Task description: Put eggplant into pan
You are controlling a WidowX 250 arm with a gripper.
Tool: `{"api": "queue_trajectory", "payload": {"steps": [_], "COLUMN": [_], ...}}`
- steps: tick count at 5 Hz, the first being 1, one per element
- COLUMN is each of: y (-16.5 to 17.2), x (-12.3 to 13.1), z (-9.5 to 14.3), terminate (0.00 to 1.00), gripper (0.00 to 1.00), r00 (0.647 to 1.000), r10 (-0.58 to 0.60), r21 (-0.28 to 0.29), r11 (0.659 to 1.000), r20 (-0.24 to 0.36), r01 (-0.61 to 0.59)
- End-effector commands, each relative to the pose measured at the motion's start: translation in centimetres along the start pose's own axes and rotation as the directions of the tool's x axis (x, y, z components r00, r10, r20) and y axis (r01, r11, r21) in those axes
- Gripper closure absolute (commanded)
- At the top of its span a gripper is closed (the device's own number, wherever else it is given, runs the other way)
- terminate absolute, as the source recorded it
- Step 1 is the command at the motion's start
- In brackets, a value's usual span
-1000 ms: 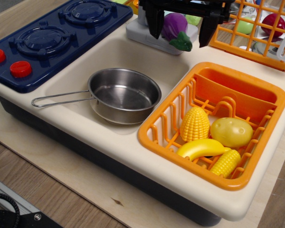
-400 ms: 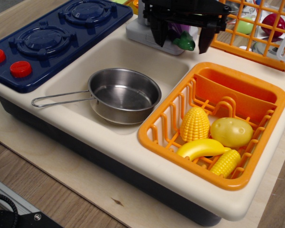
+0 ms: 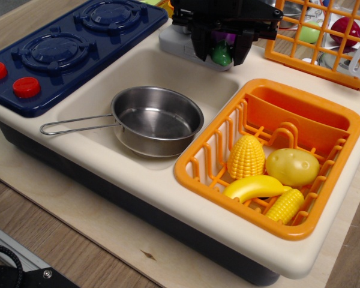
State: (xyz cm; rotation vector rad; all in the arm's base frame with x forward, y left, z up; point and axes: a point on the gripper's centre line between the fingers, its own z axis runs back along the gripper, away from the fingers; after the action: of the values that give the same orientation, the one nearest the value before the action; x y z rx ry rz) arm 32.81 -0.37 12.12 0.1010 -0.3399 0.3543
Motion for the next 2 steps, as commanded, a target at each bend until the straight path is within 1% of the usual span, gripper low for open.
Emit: {"api": "queue_trajectory", "payload": {"steps": [1,2], "y": [-0.5,-0.8], "x": [-0.7,-1.8], "z": [2.0,4.1], "terminate": [0.00,0.00], "gripper": [1.00,1.00], "r00": [1.000,0.999], "r10": [0.028,0.048], "r21": [0.033,0.075], "r11": [0.999,0.996], "r20": [-0.002,-0.017], "r01": [-0.028,-0.046]}}
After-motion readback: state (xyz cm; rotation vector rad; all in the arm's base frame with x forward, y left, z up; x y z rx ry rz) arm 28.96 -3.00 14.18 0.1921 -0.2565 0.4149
